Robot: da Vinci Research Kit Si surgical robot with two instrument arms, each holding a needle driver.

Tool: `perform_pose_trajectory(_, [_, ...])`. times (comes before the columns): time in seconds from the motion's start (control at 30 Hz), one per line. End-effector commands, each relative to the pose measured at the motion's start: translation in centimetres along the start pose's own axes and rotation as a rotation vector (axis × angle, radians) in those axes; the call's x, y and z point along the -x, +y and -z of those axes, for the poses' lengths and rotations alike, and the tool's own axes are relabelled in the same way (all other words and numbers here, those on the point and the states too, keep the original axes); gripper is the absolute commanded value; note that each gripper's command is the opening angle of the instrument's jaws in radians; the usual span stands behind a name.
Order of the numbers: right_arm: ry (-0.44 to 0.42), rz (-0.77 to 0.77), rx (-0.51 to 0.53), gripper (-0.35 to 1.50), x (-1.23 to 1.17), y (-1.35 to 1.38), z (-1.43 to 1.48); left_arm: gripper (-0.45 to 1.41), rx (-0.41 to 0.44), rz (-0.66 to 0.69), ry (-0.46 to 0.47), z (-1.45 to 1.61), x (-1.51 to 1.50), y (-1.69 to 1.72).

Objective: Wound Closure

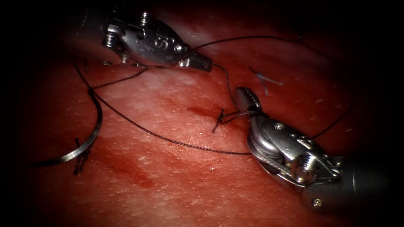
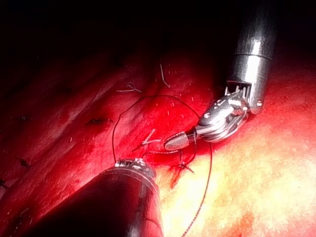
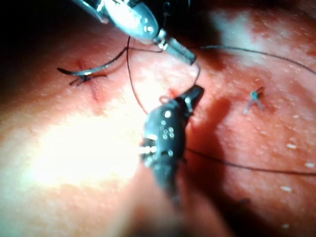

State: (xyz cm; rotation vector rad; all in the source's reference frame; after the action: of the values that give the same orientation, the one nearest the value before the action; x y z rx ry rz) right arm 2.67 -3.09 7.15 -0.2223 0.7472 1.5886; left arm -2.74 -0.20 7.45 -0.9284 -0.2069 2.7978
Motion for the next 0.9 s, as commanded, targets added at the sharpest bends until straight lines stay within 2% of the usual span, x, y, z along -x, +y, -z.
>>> perform_pose_trajectory(0.03, [-0.002, 0.007, -0.009, -0.35, 0.07, -0.09, -0.02, -0.45, 0.000, 0.003, -0.002, -0.12, 0.00, -0.06])
perform_pose_trajectory(0.33, [-0.014, 0.043, -0.089, -0.35, 0.16, -0.28, 0.06, -0.45, -0.012, 0.050, -0.009, -0.31, 0.00, -0.57])
perform_pose_trajectory(0.47, [-0.014, 0.049, -0.091, -0.35, 0.19, -0.30, 0.11, -0.45, -0.070, 0.077, 0.040, -0.26, -0.11, -0.84])
perform_pose_trajectory(0.57, [-0.013, 0.050, -0.092, -0.35, 0.21, -0.29, 0.12, -0.45, -0.104, 0.120, 0.112, -0.17, -0.18, -0.99])
perform_pose_trajectory(0.9, [-0.005, 0.059, -0.103, -0.35, 0.34, -0.32, 0.20, -0.45, -0.166, 0.142, 0.163, -0.17, -0.24, -1.17])
